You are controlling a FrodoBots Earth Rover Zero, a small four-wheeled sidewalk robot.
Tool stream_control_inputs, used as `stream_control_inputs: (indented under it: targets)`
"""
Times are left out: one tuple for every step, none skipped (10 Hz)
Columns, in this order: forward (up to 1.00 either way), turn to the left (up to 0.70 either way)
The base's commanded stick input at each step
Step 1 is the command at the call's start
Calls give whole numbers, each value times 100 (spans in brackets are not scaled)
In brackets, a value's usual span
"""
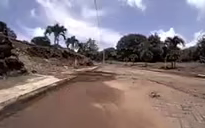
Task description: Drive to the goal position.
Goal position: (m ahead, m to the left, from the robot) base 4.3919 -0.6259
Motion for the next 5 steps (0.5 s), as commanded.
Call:
stream_control_inputs:
  targets:
    - [100, 0]
    - [100, 0]
    - [100, 0]
    - [100, 0]
    - [100, 0]
